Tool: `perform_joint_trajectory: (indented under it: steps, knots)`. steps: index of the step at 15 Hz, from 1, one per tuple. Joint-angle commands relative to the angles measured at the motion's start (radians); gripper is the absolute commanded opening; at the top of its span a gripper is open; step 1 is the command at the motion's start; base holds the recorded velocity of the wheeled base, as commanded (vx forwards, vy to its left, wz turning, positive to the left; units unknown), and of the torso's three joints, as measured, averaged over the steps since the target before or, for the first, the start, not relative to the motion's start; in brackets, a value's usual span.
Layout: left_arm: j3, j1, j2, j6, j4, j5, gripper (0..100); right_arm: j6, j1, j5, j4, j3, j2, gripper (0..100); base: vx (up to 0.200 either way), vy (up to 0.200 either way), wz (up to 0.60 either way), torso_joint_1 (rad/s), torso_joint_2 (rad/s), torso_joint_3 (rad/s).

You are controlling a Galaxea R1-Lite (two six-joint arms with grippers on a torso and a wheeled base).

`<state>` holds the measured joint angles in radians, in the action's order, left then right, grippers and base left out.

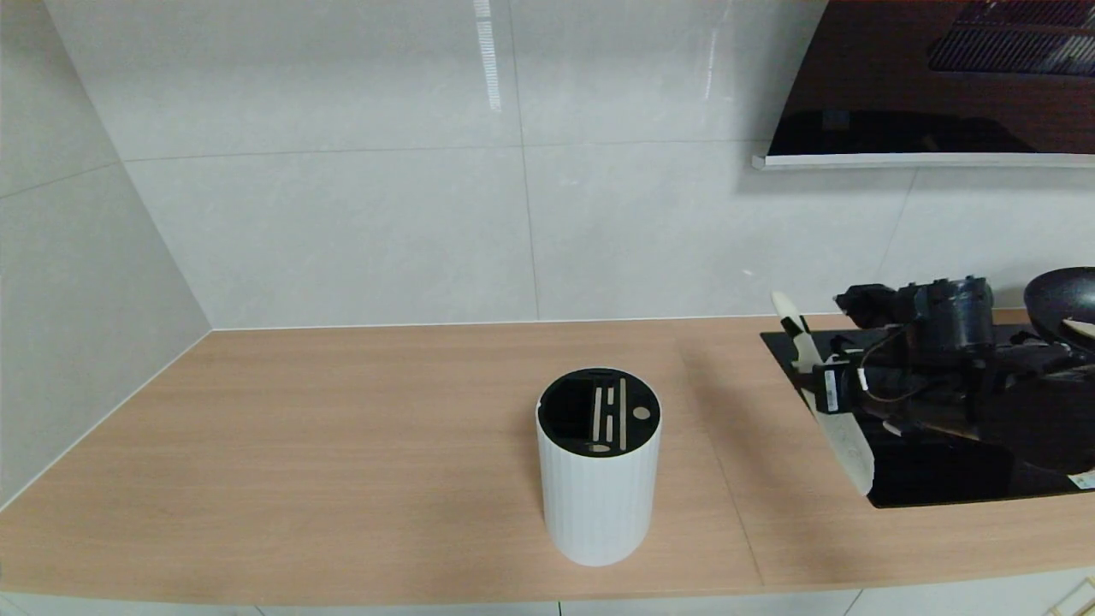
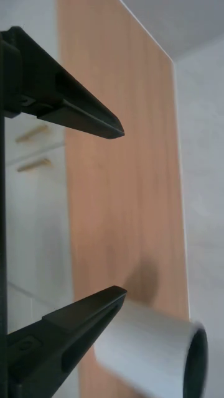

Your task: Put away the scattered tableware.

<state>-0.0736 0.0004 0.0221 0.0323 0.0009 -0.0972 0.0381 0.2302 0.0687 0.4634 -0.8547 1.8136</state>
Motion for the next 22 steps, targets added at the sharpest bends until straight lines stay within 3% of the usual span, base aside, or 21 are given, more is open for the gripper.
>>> perform_joint_trajectory:
  steps: [1,4,6,7,8,9,10,11,12,13,15,16,19,21,22]
  knots:
    - [-0.258,0.000,0.231,-0.028,0.047,-0.139,100,0.000,0.089,0.000,-0.098,-0.090,-0.186,0,0.000,0.000,0.00,0.000,0.00,0.000]
    - [-0.509,-0.003,0.619,-0.032,0.050,-0.314,100,0.008,0.210,0.025,-0.124,-0.135,-0.238,0,0.000,0.000,0.00,0.000,0.00,0.000]
    - [-0.601,-0.020,0.780,-0.045,0.048,-0.364,100,0.008,0.261,0.042,-0.124,-0.127,-0.238,0,0.000,0.000,0.00,0.000,0.00,0.000]
    - [-0.672,-0.112,0.943,-0.138,0.036,-0.371,100,0.011,0.311,0.071,-0.124,-0.119,-0.238,0,0.000,0.000,0.00,0.000,0.00,0.000]
    - [-0.689,-0.168,1.015,-0.232,-0.013,-0.372,100,0.022,0.342,0.077,-0.124,-0.113,-0.238,0,0.000,0.000,0.00,0.000,0.00,0.000]
    - [-0.689,-0.185,1.059,-0.295,-0.076,-0.372,100,0.034,0.365,0.079,-0.124,-0.115,-0.234,0,0.000,0.000,0.00,0.000,0.00,0.000]
    - [-0.676,-0.224,1.148,-0.407,-0.216,-0.372,100,0.052,0.413,0.083,-0.127,-0.113,-0.231,0,0.000,0.000,0.00,0.000,0.00,0.000]
    - [-0.661,-0.266,1.231,-0.477,-0.312,-0.374,100,0.054,0.448,0.114,-0.127,-0.118,-0.223,0,0.000,0.000,0.00,0.000,0.00,0.000]
    - [-0.649,-0.284,1.297,-0.522,-0.403,-0.374,100,0.055,0.478,0.144,-0.127,-0.118,-0.212,0,0.000,0.000,0.00,0.000,0.00,0.000]
    - [-0.657,-0.293,1.366,-0.589,-0.501,-0.383,100,0.075,0.503,0.160,-0.126,-0.119,-0.197,0,0.000,0.000,0.00,0.000,0.00,0.000]
    - [-0.719,-0.319,1.444,-0.798,-0.634,-0.455,100,0.144,0.563,0.166,-0.124,-0.142,-0.181,0,0.000,0.000,0.00,0.000,0.00,0.000]
    - [-0.735,-0.319,1.466,-0.861,-0.662,-0.503,100,0.163,0.586,0.177,-0.124,-0.142,-0.181,0,0.000,0.000,0.00,0.000,0.00,0.000]
    - [-0.735,-0.319,1.558,-0.844,-0.725,-0.521,100,0.220,0.684,0.181,-0.124,-0.149,-0.171,0,0.000,0.000,0.00,0.000,0.00,0.000]
    - [-0.732,-0.332,1.585,-0.770,-0.731,-0.510,100,0.246,0.732,0.184,-0.124,-0.150,-0.149,0,0.000,0.000,0.00,0.000,0.00,0.000]
    - [-0.733,-0.378,1.601,-0.716,-0.731,-0.467,100,0.247,0.752,0.192,-0.123,-0.149,-0.131,0,0.000,0.000,0.00,0.000,0.00,0.000]
